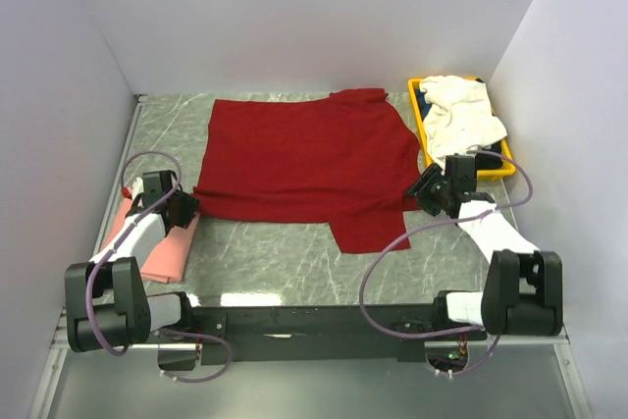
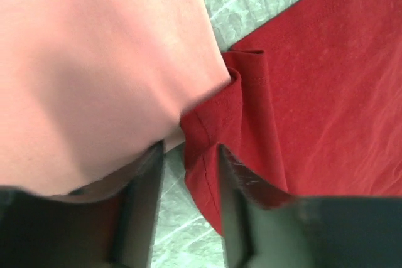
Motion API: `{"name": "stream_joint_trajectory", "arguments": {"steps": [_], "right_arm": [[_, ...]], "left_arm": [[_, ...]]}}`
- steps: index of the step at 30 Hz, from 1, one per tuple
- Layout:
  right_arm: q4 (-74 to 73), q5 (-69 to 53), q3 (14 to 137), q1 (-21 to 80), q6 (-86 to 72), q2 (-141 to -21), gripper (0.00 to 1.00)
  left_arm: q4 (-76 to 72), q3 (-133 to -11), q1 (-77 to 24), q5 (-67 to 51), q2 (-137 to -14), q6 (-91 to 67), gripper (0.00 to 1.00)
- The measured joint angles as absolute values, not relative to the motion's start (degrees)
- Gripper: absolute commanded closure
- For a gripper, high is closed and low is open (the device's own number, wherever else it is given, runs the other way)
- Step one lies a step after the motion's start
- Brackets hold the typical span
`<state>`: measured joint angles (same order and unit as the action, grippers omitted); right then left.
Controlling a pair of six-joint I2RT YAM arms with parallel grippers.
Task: Fold and stack the t-shirts
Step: Flatten the tshirt out
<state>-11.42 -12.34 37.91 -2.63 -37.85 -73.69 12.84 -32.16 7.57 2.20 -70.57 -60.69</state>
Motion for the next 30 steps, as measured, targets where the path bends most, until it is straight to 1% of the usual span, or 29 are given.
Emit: {"name": "stream_joint_trajectory", "arguments": {"steps": [5, 6, 8, 9, 11, 12, 13, 18, 30], "right_arm": [[-11.5, -9.7, 37.6, 0.6, -37.6, -67.1, 0.43], [-11.5, -9.4, 37.6, 1.5, -37.5, -66.5, 0.43], [-11.3, -9.0, 37.6, 3.7, -37.4, -65.8, 0.43], [-11.3, -8.7, 37.6, 4.8, -37.4, -65.8, 0.43], [-11.3, -8.4, 37.6, 6.7, -37.4, -66.2, 0.43], [-11.3, -8.3, 37.6, 7.3, -37.4, -66.5, 0.43], [-11.2, -8.2, 37.6, 8.1, -37.5, -66.7, 0.43], [-10.3, -8.3, 37.6, 10.5, -37.5, -68.2, 0.43], [-9.5, -8.4, 37.0, 11.0, -37.5, -68.9, 0.43]], "left_arm": [[13.7, -32.2, 7.6, 4.4, -69.8, -60.8, 0.46], [14.3, -32.3, 7.6, 5.1, -70.0, -60.9, 0.36], [15.0, -32.3, 7.6, 6.3, -70.1, -61.2, 0.27], [15.3, -32.3, 7.6, 7.0, -70.0, -61.6, 0.17], [15.7, -32.3, 7.6, 8.2, -69.7, -62.2, 0.13], [15.8, -32.3, 7.6, 8.8, -69.5, -62.5, 0.08], [16.2, -32.3, 7.6, 9.6, -69.1, -62.8, 0.06], [17.0, -32.3, 8.4, 11.7, -68.9, -63.8, 0.04], [17.0, -35.3, 12.7, 13.2, -73.4, -63.7, 0.04]]}}
